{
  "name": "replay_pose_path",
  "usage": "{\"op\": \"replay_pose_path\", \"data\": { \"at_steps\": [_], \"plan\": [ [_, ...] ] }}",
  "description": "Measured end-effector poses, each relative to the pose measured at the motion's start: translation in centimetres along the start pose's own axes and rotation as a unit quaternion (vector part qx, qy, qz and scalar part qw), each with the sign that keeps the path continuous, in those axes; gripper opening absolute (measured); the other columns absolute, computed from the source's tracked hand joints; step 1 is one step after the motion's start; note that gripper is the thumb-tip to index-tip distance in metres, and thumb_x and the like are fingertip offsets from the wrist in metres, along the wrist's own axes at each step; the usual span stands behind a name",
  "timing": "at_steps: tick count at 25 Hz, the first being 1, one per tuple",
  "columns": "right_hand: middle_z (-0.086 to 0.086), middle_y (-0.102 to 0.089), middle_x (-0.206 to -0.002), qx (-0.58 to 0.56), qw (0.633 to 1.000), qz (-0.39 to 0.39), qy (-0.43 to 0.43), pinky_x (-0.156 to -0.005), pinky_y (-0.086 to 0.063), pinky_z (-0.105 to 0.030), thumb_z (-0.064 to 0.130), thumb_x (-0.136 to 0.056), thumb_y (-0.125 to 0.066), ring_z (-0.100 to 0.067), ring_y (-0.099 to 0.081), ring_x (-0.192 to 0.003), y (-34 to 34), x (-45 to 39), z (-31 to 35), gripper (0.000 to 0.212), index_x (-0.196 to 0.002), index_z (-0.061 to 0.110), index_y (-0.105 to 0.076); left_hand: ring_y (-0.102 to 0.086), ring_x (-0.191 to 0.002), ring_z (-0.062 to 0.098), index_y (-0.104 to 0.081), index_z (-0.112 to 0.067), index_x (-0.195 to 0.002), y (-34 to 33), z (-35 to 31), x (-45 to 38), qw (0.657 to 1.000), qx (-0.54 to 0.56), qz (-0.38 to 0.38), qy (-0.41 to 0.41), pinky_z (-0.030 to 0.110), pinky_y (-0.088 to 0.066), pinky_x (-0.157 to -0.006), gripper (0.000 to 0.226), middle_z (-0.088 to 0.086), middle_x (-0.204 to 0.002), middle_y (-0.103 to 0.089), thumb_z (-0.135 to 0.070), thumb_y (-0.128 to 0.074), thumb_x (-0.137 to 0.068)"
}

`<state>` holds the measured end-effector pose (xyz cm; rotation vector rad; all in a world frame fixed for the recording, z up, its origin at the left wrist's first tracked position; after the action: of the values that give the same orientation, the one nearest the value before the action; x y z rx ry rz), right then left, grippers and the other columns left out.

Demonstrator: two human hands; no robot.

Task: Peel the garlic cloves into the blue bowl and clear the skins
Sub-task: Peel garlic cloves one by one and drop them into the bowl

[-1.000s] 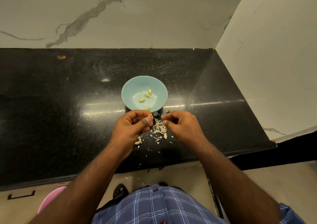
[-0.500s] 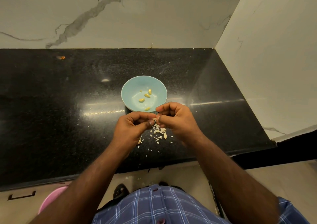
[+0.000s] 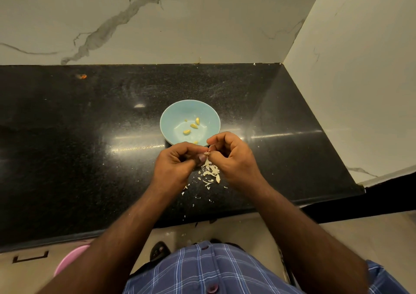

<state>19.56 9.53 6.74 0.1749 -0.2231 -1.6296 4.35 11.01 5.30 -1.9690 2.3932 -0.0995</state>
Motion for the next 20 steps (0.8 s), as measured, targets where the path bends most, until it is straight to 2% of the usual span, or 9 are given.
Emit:
{"op": "replay_pose_path", "data": {
  "at_steps": [4, 8, 13, 18, 20],
  "plan": [
    [-0.016, -0.072, -0.091, -0.102, 0.994, 0.016, -0.046, -0.076, -0.060, -0.035, -0.012, -0.088, -0.062, -0.019, -0.070, -0.082, 0.4, -0.4, -0.4, 0.031, -0.109, 0.010, -0.064, -0.072, -0.082, 0.017, -0.075, -0.008, -0.094, 0.2, 0.9, -0.1, 0.997, 0.051, -0.011, 0.051, 0.023, -0.060, -0.071, 0.015, 0.007, -0.086, -0.078, 0.004, -0.072, -0.086],
    [-0.009, -0.073, -0.086, -0.120, 0.991, 0.031, -0.044, -0.071, -0.056, -0.023, -0.010, -0.086, -0.070, -0.013, -0.071, -0.078, 0.5, -0.5, -0.1, 0.032, -0.114, 0.003, -0.062, -0.073, -0.085, 0.017, -0.074, -0.005, -0.096, 0.3, 1.1, -0.1, 0.996, 0.051, -0.015, 0.067, 0.021, -0.057, -0.071, 0.013, 0.012, -0.090, -0.078, 0.001, -0.074, -0.085],
    [-0.003, -0.071, -0.081, -0.045, 0.998, 0.034, -0.019, -0.074, -0.058, -0.029, -0.004, -0.087, -0.069, -0.015, -0.069, -0.077, 0.4, -1.0, 0.0, 0.027, -0.109, 0.012, -0.066, -0.074, -0.089, 0.024, -0.075, -0.005, -0.099, 0.2, 1.4, -0.3, 0.997, 0.022, -0.002, 0.075, 0.024, -0.059, -0.074, 0.014, 0.014, -0.093, -0.077, -0.002, -0.075, -0.085],
    [0.007, -0.076, -0.094, 0.085, 0.996, 0.029, 0.007, -0.085, -0.060, -0.038, 0.018, -0.093, -0.072, -0.007, -0.071, -0.091, 0.7, -0.7, -1.0, 0.016, -0.108, 0.017, -0.075, -0.073, -0.085, 0.023, -0.069, 0.001, -0.096, 0.0, 2.0, -0.1, 0.973, 0.169, -0.026, 0.152, 0.024, -0.061, -0.074, 0.009, 0.018, -0.092, -0.073, 0.003, -0.069, -0.087],
    [0.004, -0.078, -0.100, 0.062, 0.997, 0.052, -0.001, -0.090, -0.060, -0.040, 0.017, -0.089, -0.077, -0.008, -0.074, -0.096, 0.0, -0.3, -1.1, 0.022, -0.111, 0.015, -0.076, -0.073, -0.084, 0.022, -0.068, 0.001, -0.095, -0.2, 2.2, -0.1, 0.964, 0.202, -0.029, 0.171, 0.025, -0.062, -0.074, 0.012, 0.016, -0.090, -0.073, 0.000, -0.071, -0.084]
  ]
}}
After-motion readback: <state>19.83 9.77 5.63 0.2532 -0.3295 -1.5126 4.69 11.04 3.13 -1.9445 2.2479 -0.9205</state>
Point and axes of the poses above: each hand's wrist, its own x-axis away from the middle knuckle, its own y-axis out of the back of the hand, z = x × y, the point moved 7 cm from there along -x, towards the middle knuckle
